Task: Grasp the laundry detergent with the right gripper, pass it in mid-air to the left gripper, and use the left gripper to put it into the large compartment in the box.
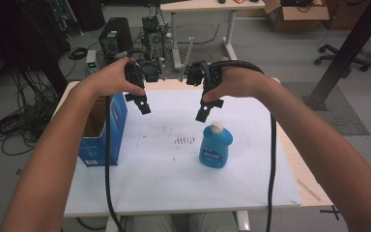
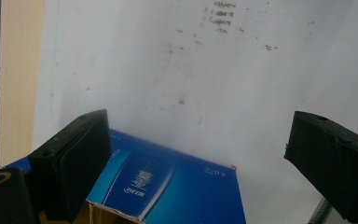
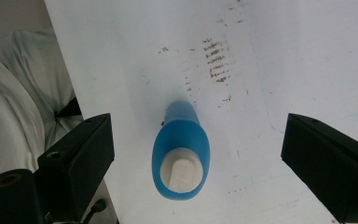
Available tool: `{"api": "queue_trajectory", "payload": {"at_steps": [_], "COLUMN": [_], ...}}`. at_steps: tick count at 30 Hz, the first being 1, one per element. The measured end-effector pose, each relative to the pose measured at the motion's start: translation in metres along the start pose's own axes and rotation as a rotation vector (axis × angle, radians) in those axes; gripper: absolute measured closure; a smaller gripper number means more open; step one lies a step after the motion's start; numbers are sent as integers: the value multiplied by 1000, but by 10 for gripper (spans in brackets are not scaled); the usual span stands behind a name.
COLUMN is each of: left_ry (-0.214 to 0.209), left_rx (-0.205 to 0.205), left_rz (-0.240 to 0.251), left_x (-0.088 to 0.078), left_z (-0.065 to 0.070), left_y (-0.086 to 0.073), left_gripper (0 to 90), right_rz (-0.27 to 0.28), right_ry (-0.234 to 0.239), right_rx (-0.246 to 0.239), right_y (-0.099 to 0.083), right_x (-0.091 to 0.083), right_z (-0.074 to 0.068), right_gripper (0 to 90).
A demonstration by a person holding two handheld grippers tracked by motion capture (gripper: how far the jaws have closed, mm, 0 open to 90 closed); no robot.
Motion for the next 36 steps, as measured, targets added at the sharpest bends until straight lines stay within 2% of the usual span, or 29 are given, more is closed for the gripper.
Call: {"api": "queue_trajectory", "payload": {"at_steps": [20, 30, 36], "left_ry": [11, 15, 16], "left_rx": [-14, -9, -7], "left_rz": [4, 5, 3], "left_x": [-2, -5, -4], "left_z": [2, 7, 6], "left_y": [2, 2, 3], "left_gripper": [74, 73, 74], "right_rz": [29, 40, 56], "right_ry": [-8, 1, -8], "right_rx": [2, 39, 56], "right_y": [-12, -33, -50], "right_x": [-18, -25, -29], "right_z": [-7, -11, -8], "right_gripper": [87, 69, 60]}}
Point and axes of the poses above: each handheld gripper's, and its own axes: x roughly forward along the jaws, y roughly out of its top, z roughly to its right, the point moved 9 cm from there along x, roughly forward along the jaws, and after that the axes turned 12 degrees about z, right-handed, at the moved point
